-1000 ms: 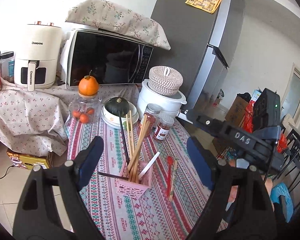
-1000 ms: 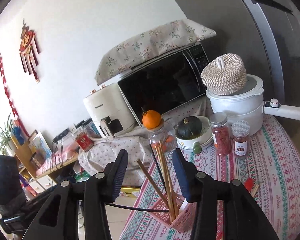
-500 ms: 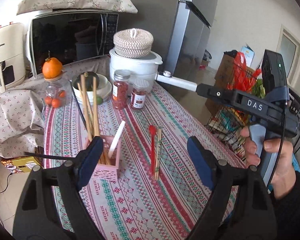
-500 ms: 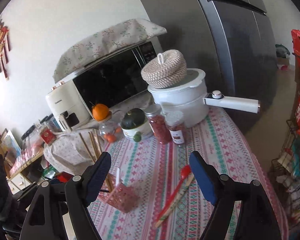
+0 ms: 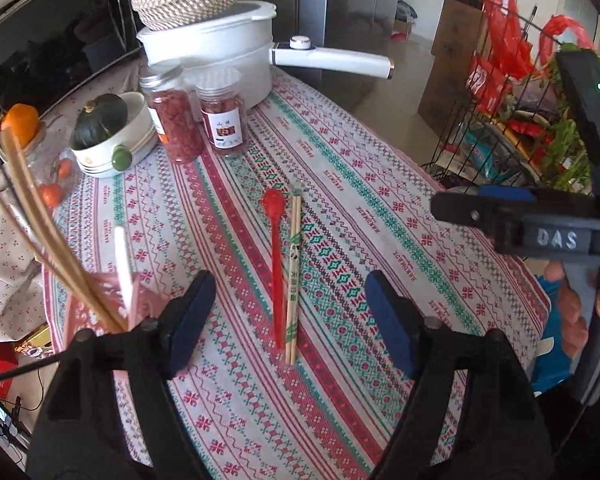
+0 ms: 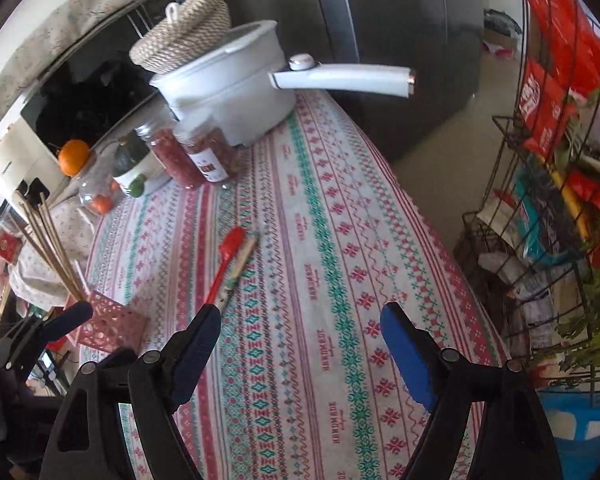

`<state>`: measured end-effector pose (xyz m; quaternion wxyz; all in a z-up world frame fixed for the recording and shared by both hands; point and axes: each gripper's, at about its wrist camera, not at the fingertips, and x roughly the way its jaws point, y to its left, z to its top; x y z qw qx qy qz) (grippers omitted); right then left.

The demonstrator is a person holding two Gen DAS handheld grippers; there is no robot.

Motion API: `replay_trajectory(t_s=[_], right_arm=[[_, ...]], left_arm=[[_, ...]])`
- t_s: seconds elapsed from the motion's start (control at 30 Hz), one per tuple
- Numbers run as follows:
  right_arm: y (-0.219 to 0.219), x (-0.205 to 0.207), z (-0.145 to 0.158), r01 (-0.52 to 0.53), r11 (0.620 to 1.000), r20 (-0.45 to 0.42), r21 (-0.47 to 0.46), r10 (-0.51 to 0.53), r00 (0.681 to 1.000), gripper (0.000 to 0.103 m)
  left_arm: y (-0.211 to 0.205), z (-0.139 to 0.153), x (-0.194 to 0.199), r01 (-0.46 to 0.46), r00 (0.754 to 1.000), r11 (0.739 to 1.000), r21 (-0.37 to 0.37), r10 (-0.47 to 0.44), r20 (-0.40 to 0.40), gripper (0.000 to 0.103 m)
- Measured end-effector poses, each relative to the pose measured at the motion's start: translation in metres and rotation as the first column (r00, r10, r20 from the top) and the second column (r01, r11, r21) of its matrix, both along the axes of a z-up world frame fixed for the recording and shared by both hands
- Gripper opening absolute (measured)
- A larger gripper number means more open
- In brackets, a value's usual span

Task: Organize utensils
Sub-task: 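Grasp the red plastic spoon by its handle with the left tool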

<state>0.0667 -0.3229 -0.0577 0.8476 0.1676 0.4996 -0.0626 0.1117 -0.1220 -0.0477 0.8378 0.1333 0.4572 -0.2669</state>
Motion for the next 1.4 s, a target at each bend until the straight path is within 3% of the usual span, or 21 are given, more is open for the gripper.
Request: replay_trajectory(t_s=[0.2, 0.4, 0.63, 0.73, 0.83, 1.0, 1.17, 1.4], right_arm=[[-0.015, 0.006, -0.016, 0.029, 0.999, -0.071, 0.034, -0.026, 0.997, 0.083], [-0.015, 0.014, -0.021, -0.007, 1.000, -0.087, 0.022, 0.009, 0.996, 0.083], [-0.026, 0.021, -0.034, 0.001, 1.000, -0.124, 0.022, 0.002, 0.992, 0.083], [-0.031, 0.023, -0.035, 0.013, 0.999, -0.124, 0.033, -0.009, 0.992, 0.083], [-0.035, 0.024, -0.035, 0.026, 0.999, -0.122, 0.041, -0.020, 0.992, 0.083], [-0.035, 0.026, -0.037, 0.028, 0.998, -0.130, 0.050, -0.021, 0.991, 0.083], [-0.031, 0.028, -0.041, 0.024, 0.999, -0.142, 0.047, -0.017, 0.990, 0.083], [-0.022, 0.034, -0.051, 0.022, 0.998, -0.175, 0.050, -0.013, 0.985, 0.083]], left_arm=[[-0.042, -0.049, 0.075, -0.036, 0.986, 0.994, 0.106, 0.053, -0.160, 0.044], [-0.066, -0.077, 0.117, -0.051, 0.974, 0.982, 0.181, 0.089, -0.206, 0.041], [-0.088, -0.095, 0.138, -0.024, 0.969, 0.964, 0.266, 0.088, -0.231, 0.040], [-0.093, -0.099, 0.141, -0.010, 0.966, 0.961, 0.276, 0.081, -0.247, 0.030], [-0.097, -0.100, 0.142, 0.000, 0.966, 0.962, 0.273, 0.071, -0.248, 0.029], [-0.092, -0.087, 0.133, -0.007, 0.977, 0.980, 0.200, 0.050, -0.209, 0.029], [-0.067, -0.046, 0.099, -0.003, 0.992, 0.998, 0.067, 0.011, -0.126, 0.029], [-0.015, 0.012, 0.040, 0.030, 0.999, 0.996, -0.082, -0.029, 0.022, 0.029]])
